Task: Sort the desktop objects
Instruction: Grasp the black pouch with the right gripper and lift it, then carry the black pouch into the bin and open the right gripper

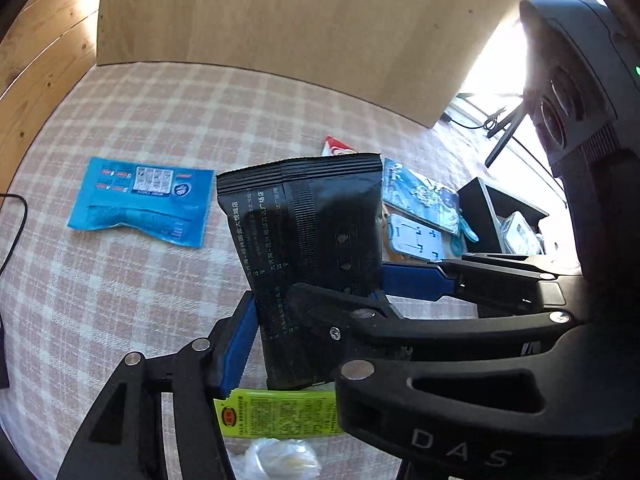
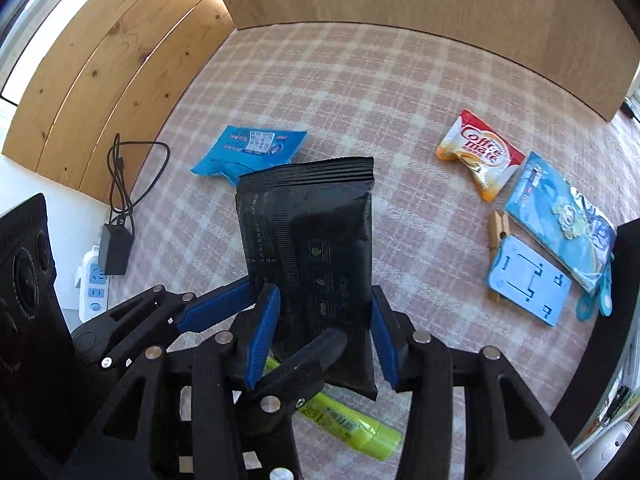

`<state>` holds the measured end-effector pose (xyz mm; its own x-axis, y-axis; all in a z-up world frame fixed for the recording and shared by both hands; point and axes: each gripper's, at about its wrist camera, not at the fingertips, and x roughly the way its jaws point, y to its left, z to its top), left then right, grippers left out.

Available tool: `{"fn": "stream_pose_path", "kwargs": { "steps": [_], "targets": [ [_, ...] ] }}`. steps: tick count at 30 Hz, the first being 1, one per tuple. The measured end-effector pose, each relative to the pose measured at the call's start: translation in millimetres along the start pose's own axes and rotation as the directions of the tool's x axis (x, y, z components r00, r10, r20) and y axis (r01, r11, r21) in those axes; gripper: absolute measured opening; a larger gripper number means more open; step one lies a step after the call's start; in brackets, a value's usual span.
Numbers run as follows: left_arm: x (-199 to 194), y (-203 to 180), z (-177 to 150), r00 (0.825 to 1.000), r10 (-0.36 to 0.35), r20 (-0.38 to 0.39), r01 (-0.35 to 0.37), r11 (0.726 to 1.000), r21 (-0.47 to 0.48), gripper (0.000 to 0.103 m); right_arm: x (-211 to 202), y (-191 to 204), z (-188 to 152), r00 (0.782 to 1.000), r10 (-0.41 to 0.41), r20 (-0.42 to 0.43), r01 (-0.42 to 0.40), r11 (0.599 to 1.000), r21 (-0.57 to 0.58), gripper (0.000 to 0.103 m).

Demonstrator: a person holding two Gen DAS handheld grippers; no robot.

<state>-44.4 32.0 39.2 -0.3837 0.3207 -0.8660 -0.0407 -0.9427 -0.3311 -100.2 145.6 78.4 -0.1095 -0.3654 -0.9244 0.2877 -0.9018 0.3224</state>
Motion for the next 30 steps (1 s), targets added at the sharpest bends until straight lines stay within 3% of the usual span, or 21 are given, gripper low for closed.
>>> {"fn": "stream_pose_path", "kwargs": {
  "steps": [6, 14, 21, 28, 30],
  "targets": [
    [-6, -63, 10, 0.999, -0.036, 0.006, 0.035, 0.994, 0.107, 0.052, -42, -39, -15, 0.997, -0.007, 0.077, -0.001, 0.996, 0.094, 0.045],
    [-5, -167, 12, 0.994, -0.106, -0.016, 0.107, 0.962, 0.25, 0.052, -114, -113, -51, 0.986, -0.062, 0.156, 0.028, 0.977, 0.212, 0.045],
    [3, -258, -4, 0.98, -0.182, -0.078, 0.198, 0.913, 0.356, 0.052, -169, -182, -108, 0.977, -0.106, 0.183, 0.042, 0.946, 0.322, 0.045],
    [22, -327, -33, 0.968, -0.2, -0.152, 0.248, 0.86, 0.446, 0.052, -201, -241, -167, 0.972, -0.15, 0.183, 0.061, 0.906, 0.419, 0.045],
    [24, -338, -40, 0.972, -0.184, -0.148, 0.233, 0.856, 0.462, 0.052, -206, -251, -176, 0.967, -0.188, 0.174, 0.095, 0.893, 0.439, 0.048]
  ]
}}
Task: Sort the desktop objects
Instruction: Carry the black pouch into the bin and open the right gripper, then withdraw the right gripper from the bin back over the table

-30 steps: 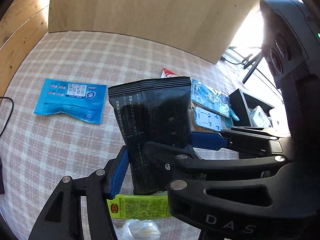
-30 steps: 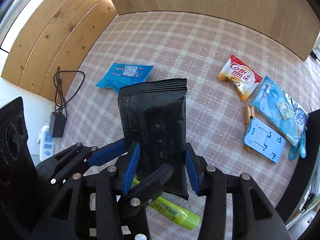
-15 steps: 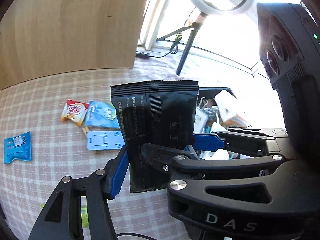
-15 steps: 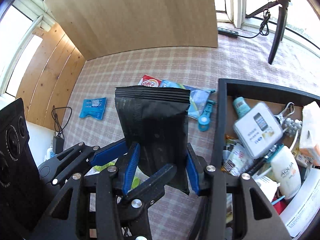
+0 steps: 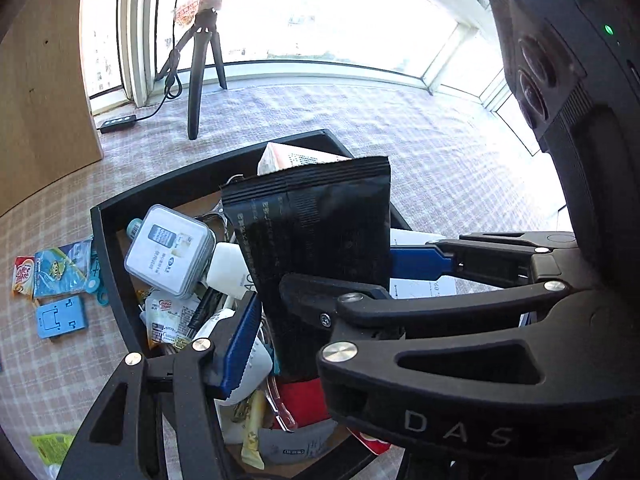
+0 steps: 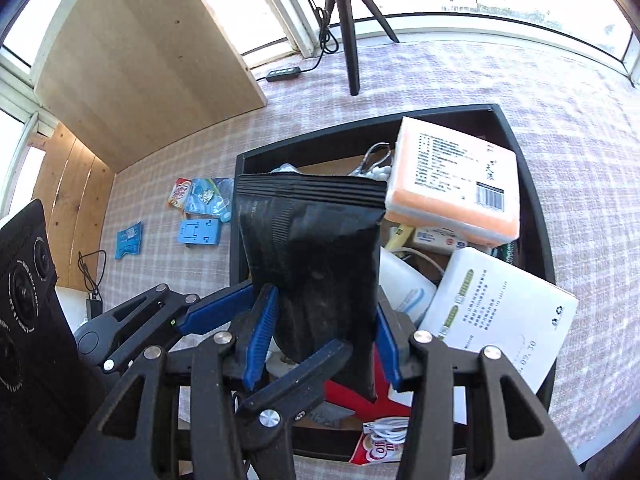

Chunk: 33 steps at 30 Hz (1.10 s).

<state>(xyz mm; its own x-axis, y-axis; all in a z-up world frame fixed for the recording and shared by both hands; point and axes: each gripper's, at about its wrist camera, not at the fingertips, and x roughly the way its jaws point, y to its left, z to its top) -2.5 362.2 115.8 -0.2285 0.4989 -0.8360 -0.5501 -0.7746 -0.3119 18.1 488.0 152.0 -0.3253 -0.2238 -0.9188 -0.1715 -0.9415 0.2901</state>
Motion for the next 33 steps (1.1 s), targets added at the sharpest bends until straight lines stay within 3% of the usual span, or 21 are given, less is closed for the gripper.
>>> {"fn": "stream_pose_path", "kwargs": {
  "steps": [4, 11, 18, 26, 29, 33],
  "targets": [
    [-3, -10, -2, 0.999, 0.029, 0.017, -0.029, 0.999, 0.021, 0.054, -12, -15, -3, 0.99, -0.131, 0.059, 0.131, 0.991, 0.0, 0.059],
    [-16, 19, -19, 0.997, 0.069, 0.027, -0.068, 0.997, -0.03, 0.054, -15, -14, -8, 0.991, -0.098, 0.087, 0.098, 0.995, 0.001, 0.06],
    [-45, 80, -68, 0.98, 0.197, 0.029, -0.194, 0.978, -0.081, 0.06, -1, 37, -21, 0.995, -0.028, 0.099, 0.041, 0.99, -0.137, 0.06],
    [-94, 180, -153, 0.944, 0.329, -0.031, -0.327, 0.915, -0.236, 0.06, 48, 133, -35, 0.999, 0.046, -0.014, -0.048, 0.902, -0.43, 0.06],
    [-109, 211, -188, 0.924, 0.377, -0.066, -0.38, 0.881, -0.283, 0.06, 72, 165, -44, 0.997, 0.039, -0.067, -0.068, 0.86, -0.506, 0.06],
    [-121, 239, -226, 0.911, 0.399, -0.102, -0.41, 0.853, -0.324, 0.06, 99, 200, -53, 0.992, 0.038, -0.121, -0.101, 0.817, -0.567, 0.06]
  ]
}}
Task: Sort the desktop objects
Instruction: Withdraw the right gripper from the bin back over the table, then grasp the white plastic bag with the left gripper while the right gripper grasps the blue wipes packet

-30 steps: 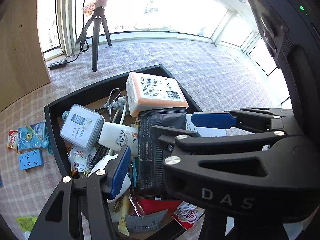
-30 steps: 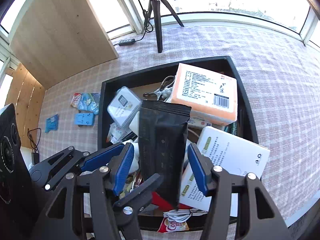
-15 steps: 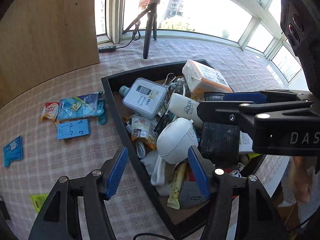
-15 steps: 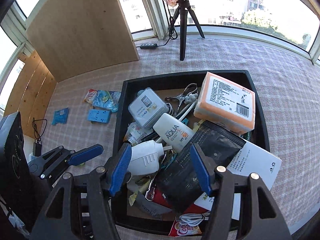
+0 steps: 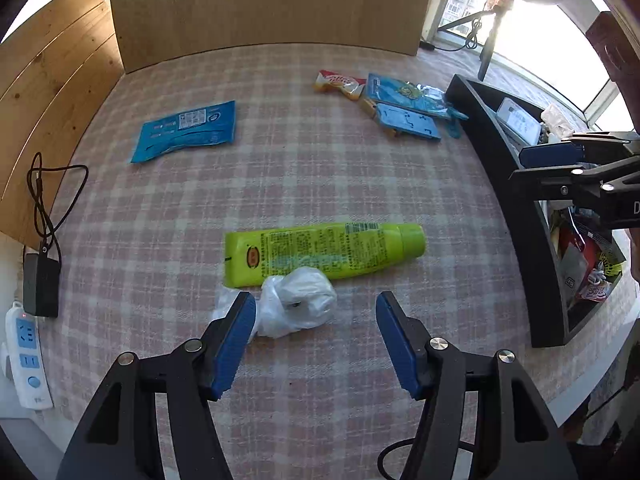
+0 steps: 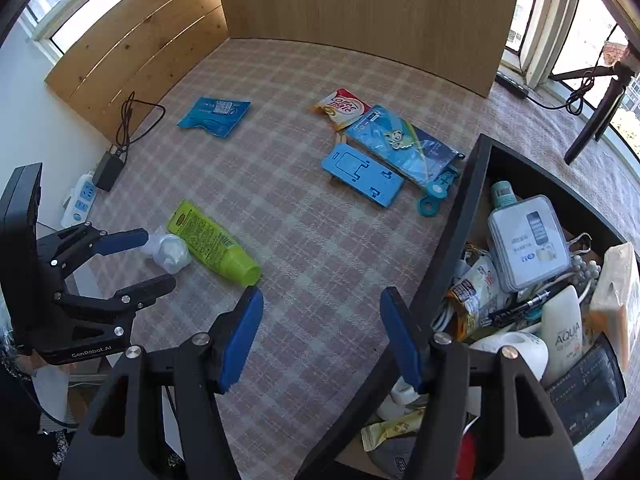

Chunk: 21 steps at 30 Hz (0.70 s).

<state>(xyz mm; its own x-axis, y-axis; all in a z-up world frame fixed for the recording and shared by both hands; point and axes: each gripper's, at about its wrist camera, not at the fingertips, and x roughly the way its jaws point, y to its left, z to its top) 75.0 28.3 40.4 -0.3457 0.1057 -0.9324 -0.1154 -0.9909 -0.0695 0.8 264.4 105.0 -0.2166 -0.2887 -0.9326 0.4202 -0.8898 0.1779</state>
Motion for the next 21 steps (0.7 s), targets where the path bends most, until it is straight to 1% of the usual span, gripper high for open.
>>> {"fn": "stream_pose_path", "kwargs": {
  "steps": [2, 4, 6, 8, 11, 13, 17, 20, 21],
  "targets": [
    [3, 9, -9, 1.0, 0.024, -0.017, -0.024, 1.0, 0.016, 0.06, 12, 16, 8, 1.0, 0.019, -0.017, -0.02, 0.999, -0.033, 0.06],
    [4, 14, -15, 0.998, 0.054, -0.026, -0.053, 0.998, 0.041, 0.06, 23, 30, 14, 0.999, 0.021, -0.034, -0.024, 0.997, -0.068, 0.06],
    [4, 18, -17, 0.998, 0.059, -0.021, -0.057, 0.997, 0.059, 0.06, 33, 41, 21, 0.999, 0.017, -0.048, -0.021, 0.996, -0.082, 0.06],
    [5, 19, -16, 0.999, 0.053, -0.015, -0.051, 0.996, 0.075, 0.06, 40, 49, 33, 0.999, 0.025, -0.045, -0.029, 0.996, -0.081, 0.06],
    [11, 16, -13, 0.998, 0.066, -0.011, -0.064, 0.989, 0.134, 0.061, 49, 61, 57, 0.999, 0.022, -0.032, -0.024, 0.996, -0.085, 0.06],
    [17, 12, -12, 0.997, 0.074, -0.016, -0.07, 0.981, 0.181, 0.061, 57, 71, 75, 0.999, 0.025, -0.035, -0.028, 0.994, -0.109, 0.06],
    [28, 6, -10, 0.996, 0.084, -0.018, -0.076, 0.963, 0.26, 0.061, 78, 95, 112, 0.999, -0.003, -0.051, -0.008, 0.977, -0.212, 0.067],
    [35, 5, -7, 0.996, 0.088, -0.014, -0.079, 0.951, 0.299, 0.061, 96, 110, 138, 0.998, -0.034, -0.054, 0.016, 0.954, -0.299, 0.068],
    [38, 4, -5, 0.997, 0.08, -0.021, -0.07, 0.947, 0.312, 0.061, 103, 115, 145, 0.997, -0.047, -0.059, 0.025, 0.943, -0.331, 0.069]
  ]
}}
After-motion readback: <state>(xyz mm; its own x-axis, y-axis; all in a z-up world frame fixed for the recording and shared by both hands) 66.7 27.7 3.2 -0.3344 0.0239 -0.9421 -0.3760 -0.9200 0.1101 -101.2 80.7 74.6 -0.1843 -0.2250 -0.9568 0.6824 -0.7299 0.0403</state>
